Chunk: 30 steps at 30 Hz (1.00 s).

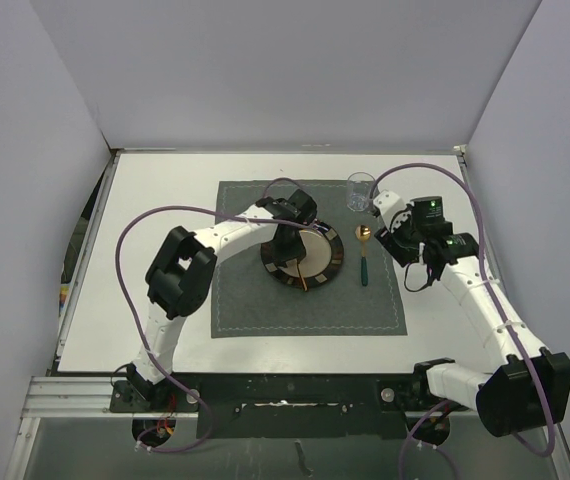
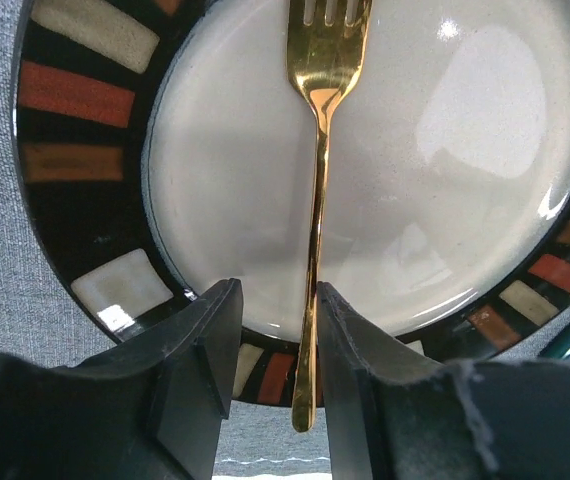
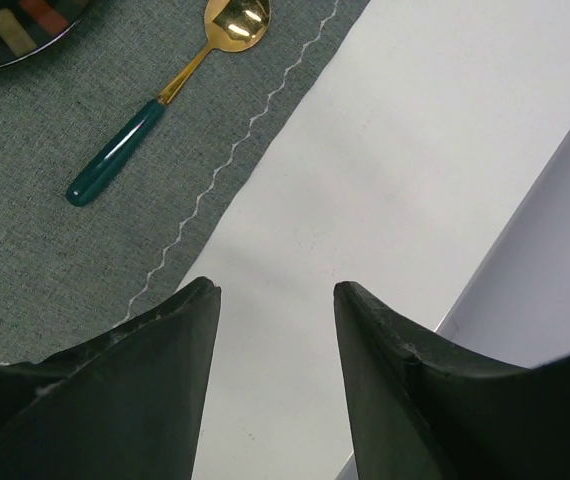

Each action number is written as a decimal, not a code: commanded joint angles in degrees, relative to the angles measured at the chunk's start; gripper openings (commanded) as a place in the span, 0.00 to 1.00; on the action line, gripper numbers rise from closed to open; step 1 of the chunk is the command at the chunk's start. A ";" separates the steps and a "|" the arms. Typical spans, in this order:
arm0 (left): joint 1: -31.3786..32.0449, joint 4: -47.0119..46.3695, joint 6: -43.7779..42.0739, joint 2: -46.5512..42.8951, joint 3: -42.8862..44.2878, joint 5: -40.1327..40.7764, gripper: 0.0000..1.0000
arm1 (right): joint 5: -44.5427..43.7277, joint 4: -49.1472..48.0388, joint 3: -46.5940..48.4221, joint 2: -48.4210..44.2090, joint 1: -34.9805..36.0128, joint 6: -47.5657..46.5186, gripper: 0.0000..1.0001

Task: Set the dinner table for one person
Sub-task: Pick up the fork from the napkin.

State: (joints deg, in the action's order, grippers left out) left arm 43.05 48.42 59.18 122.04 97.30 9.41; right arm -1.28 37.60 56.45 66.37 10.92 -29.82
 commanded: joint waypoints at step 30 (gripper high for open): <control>0.47 0.63 -1.46 3.47 8.74 1.68 0.34 | 0.31 -2.31 -2.28 -3.34 1.34 -1.13 0.52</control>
State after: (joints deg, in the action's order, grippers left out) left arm 43.46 49.19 58.13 123.28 104.31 10.66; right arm -0.86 37.34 54.52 64.62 11.77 -30.65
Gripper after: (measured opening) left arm 0.345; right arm 0.513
